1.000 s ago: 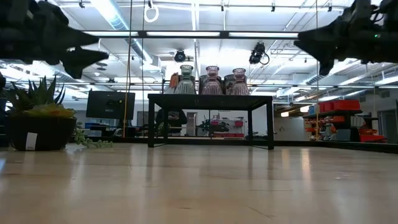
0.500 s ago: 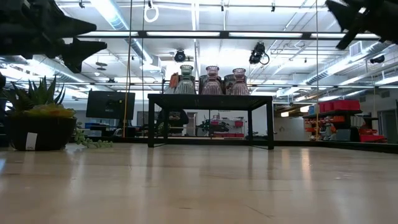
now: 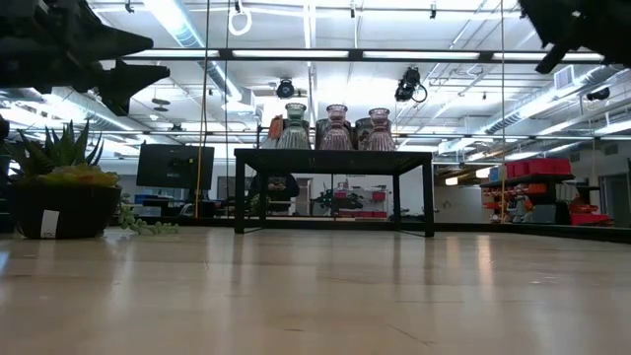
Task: Pick & Place candle stick holders
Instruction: Return to Home Position
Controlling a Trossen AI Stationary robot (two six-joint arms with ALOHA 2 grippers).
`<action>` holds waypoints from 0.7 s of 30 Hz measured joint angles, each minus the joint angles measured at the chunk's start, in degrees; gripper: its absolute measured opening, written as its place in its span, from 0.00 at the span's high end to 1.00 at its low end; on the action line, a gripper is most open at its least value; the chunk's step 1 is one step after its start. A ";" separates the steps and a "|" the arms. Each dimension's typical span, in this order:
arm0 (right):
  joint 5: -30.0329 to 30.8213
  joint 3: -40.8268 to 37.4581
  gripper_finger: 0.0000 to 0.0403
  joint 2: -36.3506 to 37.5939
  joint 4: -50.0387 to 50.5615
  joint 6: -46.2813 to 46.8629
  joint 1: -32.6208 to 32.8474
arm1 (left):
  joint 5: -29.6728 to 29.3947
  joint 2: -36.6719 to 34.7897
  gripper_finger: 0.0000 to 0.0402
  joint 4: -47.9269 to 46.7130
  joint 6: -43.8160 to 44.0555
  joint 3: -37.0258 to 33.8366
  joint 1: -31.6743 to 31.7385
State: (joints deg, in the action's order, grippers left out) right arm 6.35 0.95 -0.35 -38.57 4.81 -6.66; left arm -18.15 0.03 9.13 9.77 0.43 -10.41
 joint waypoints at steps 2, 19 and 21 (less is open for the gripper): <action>-3.25 -0.02 0.73 -0.04 4.09 -5.28 0.00 | 0.00 0.00 0.39 0.00 0.01 0.00 0.00; -15.50 -0.07 0.73 -0.09 36.71 -5.32 0.02 | 0.00 0.00 0.39 0.04 0.01 -0.02 0.00; -12.49 -0.07 0.73 -0.21 36.66 -5.32 0.02 | 0.00 0.00 0.39 0.04 0.01 -0.02 0.00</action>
State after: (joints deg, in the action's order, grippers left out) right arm -6.14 0.89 -0.55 -1.91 -0.51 -6.63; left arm -18.15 0.03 9.17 9.78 0.40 -10.41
